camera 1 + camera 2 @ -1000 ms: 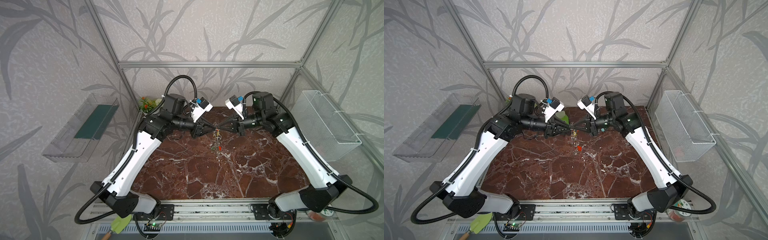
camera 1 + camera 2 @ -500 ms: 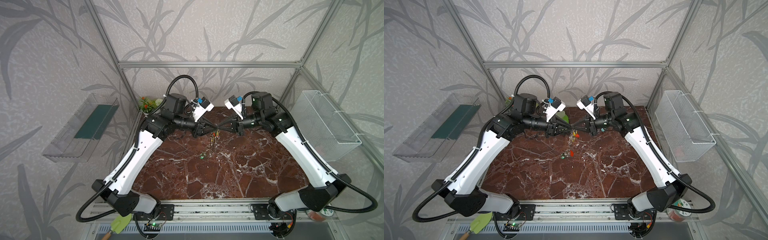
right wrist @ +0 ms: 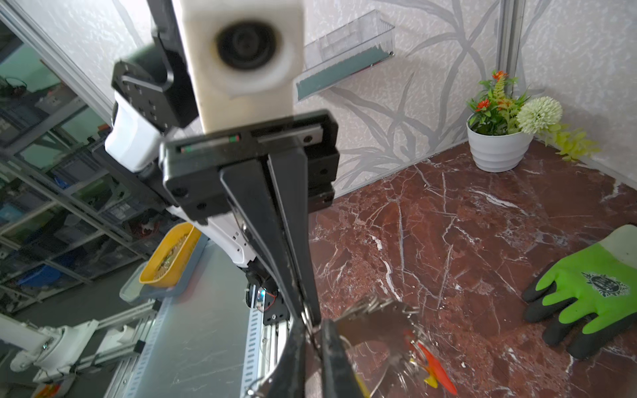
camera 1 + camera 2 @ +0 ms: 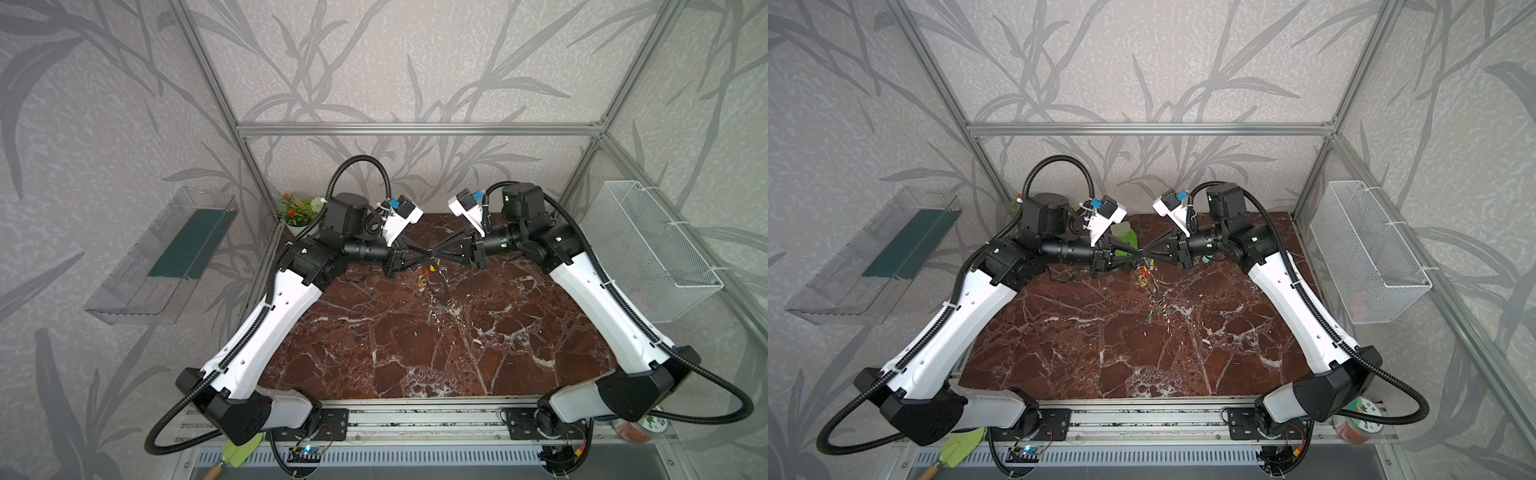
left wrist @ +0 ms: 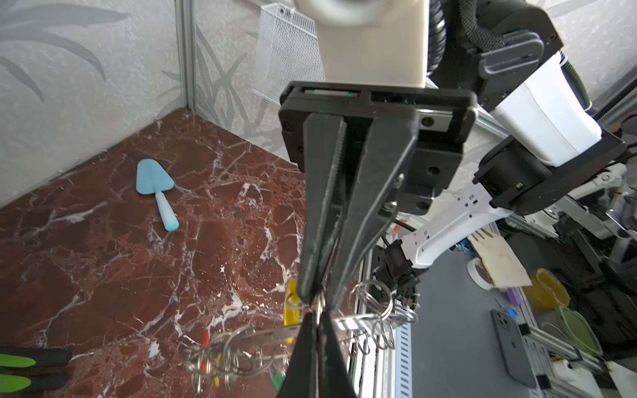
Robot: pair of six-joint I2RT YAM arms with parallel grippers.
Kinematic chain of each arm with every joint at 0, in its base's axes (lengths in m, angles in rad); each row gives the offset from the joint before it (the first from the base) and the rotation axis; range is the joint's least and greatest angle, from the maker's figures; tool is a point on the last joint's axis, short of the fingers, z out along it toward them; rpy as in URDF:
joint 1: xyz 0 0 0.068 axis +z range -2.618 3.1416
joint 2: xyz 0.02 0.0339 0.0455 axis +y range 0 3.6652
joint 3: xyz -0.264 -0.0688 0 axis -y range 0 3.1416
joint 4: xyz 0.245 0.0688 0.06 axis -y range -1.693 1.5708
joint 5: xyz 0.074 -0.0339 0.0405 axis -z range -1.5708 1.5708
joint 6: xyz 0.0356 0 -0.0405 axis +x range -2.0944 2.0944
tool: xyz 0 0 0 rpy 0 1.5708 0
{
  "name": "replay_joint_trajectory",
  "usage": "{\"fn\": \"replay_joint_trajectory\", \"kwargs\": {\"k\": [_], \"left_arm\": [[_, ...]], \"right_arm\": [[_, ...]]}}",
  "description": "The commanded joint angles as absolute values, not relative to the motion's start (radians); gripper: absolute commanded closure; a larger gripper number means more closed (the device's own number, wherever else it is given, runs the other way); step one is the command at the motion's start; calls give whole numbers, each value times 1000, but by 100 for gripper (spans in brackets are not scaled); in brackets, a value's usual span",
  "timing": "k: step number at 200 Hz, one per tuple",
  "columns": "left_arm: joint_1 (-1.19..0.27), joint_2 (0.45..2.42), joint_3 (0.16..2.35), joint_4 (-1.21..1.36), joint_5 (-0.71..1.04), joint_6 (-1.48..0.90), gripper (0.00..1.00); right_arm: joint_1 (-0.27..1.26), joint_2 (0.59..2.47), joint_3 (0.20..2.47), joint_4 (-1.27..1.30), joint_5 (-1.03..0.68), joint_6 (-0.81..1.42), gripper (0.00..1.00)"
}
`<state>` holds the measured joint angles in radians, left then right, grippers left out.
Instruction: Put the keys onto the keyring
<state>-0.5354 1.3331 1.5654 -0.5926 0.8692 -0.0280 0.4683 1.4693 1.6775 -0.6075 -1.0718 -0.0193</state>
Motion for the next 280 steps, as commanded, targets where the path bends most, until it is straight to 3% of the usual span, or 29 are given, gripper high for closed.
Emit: {"fn": "replay_joint_trajectory", "kwargs": {"k": [1, 47, 117, 148, 167, 194, 232, 258, 280], "left_arm": [[-542, 1261, 1489, -374, 828, -140, 100], [-542, 1189, 1408, -224, 781, -237, 100], [-553, 1146, 1285, -15, 729, -368, 100], [-567, 1147, 1265, 37, 706, -396, 100], [-571, 1144, 1250, 78, 683, -419, 100], [-575, 1138, 1224, 151, 661, -464, 100], [-579, 1128, 1194, 226, 607, -517, 100], [-593, 1121, 1181, 246, 567, -523, 100], [-609, 1117, 1165, 272, 509, -530, 100]], "right_arm": [[456, 1418, 1638, -467, -1072, 100, 79], [448, 1369, 1503, -322, -1051, 213, 79], [449, 1387, 1479, -190, -1070, 301, 80], [458, 1393, 1479, -170, -1091, 309, 68], [463, 1388, 1467, -178, -1094, 301, 68], [467, 1380, 1453, -186, -1094, 286, 70], [474, 1384, 1455, -209, -1083, 264, 83], [476, 1382, 1455, -209, -1066, 260, 100], [486, 1382, 1460, -245, -1038, 235, 100]]}}
